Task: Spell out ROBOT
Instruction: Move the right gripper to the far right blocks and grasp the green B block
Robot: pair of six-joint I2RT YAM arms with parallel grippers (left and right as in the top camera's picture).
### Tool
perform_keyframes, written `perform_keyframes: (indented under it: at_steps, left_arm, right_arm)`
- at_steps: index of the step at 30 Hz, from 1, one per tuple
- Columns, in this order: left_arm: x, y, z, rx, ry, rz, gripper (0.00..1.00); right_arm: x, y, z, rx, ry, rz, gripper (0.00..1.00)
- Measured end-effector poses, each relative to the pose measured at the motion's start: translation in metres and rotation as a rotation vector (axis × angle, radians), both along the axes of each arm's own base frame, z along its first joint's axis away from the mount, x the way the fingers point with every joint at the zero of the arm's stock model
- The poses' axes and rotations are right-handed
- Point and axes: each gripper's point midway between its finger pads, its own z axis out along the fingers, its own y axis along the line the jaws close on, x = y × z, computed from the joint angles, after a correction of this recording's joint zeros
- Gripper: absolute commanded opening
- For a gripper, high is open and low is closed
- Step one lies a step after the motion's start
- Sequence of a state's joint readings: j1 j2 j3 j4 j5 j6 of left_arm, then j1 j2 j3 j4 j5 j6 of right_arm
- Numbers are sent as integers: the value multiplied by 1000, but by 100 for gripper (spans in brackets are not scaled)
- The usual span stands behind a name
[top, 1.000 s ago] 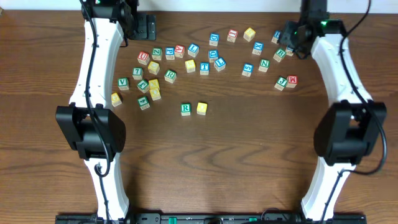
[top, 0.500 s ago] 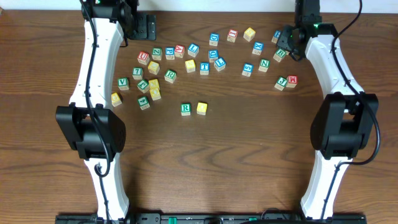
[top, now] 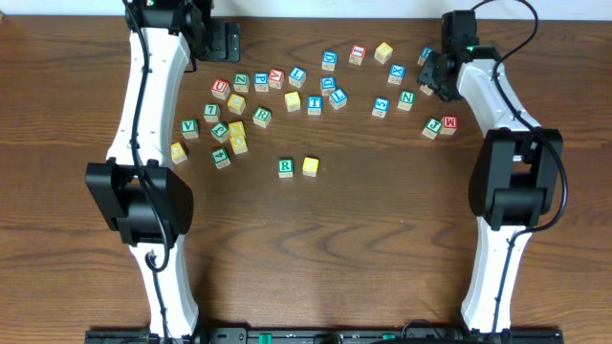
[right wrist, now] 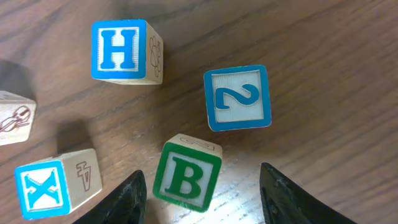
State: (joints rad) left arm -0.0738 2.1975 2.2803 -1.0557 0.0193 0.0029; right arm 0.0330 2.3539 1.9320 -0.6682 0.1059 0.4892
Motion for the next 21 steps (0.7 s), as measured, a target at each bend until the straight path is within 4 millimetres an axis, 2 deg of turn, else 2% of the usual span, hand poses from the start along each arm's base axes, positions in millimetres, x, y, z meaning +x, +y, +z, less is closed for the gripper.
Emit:
perform_keyframes:
  at_steps: [5, 15, 21]
  left_arm:
    - [0, 0, 0, 0, 0, 0, 98]
    - [0, 0, 0, 0, 0, 0, 98]
    - [0, 0, 0, 0, 0, 0, 98]
  right_arm:
    - [5, 0, -3, 1, -18, -1, 53]
    - [18, 1, 5, 5, -78, 0, 51]
    - [19, 3, 5, 11, -81, 2, 49]
